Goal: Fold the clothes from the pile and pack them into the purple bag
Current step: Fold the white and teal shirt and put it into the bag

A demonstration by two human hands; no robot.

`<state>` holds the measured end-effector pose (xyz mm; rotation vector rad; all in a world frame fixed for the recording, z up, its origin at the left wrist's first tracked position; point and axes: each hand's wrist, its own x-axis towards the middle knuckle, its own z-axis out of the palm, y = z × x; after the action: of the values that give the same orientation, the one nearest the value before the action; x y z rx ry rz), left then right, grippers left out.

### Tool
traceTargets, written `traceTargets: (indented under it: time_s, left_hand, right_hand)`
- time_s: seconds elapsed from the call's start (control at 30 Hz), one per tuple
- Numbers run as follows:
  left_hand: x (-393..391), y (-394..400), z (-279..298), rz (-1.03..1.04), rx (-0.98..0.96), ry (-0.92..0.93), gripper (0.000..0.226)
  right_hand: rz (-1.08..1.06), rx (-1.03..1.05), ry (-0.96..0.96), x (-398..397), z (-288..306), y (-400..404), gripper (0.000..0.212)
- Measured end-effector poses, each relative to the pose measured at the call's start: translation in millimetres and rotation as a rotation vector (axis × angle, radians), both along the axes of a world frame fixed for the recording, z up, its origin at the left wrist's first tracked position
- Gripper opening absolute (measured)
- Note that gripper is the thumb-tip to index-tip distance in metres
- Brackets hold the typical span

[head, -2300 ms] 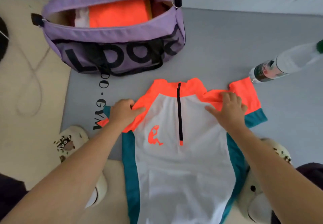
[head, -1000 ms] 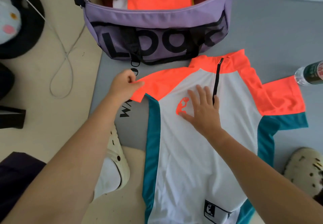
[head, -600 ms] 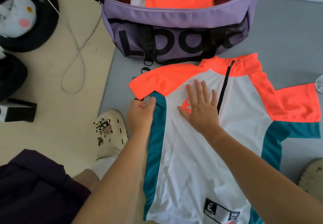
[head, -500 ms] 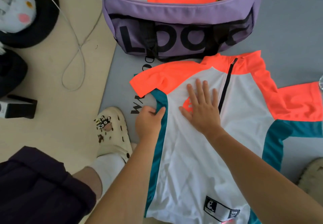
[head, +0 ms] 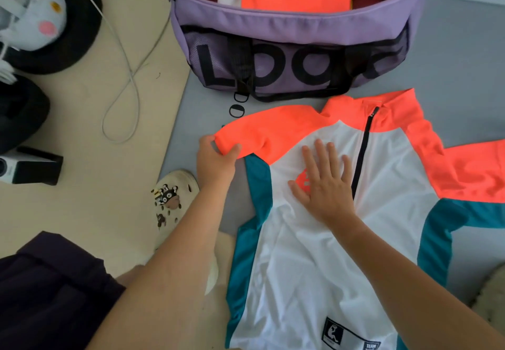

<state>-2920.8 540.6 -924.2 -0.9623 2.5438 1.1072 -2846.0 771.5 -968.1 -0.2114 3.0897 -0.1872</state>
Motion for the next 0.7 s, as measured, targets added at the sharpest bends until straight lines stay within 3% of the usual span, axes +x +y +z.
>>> traceTargets:
  time_s: [0.1, 0.2, 0.3, 0.4, 0.53, 0.63, 0.7]
  left_hand:
    - [-14, -7, -3, -0.047, 0.009, -0.016, 0.043]
    - [-17, -9, -3, -0.121, 0.007, -0.003, 0.022]
    - [-19, -11, 1, -0.141, 0.042, 0.062, 0.019]
    - [-21, -14, 14, -0.203, 0.192, 0.189, 0.018]
    - [-27, -11, 33, -0.247, 0.492, 0.185, 0.024]
    - [-38, -11, 46, -0.28, 0.656, 0.114, 0.047]
    - [-43, -13, 50, -0.331, 0.689, 0.071, 0.054]
  right_hand:
    - [0.023, -0.014, 0.005, -17, 10, -9, 0.072]
    - [0.086, -0.053, 0.099, -40, 21, -22, 0.055]
    - [0.094, -0.157, 0.155, -78, 33, -36, 0.041]
    - [0.143, -0.245, -0.134, -114, 47, -48, 0.056]
    - [0.131, -0.455, -0.54, -149, 62, -59, 0.083]
    - [0.155, -0.655, -0.722, -167, 77, -55, 0.052]
    - [0.183, -0.645, -0.747, -173, 84, -50, 0.025]
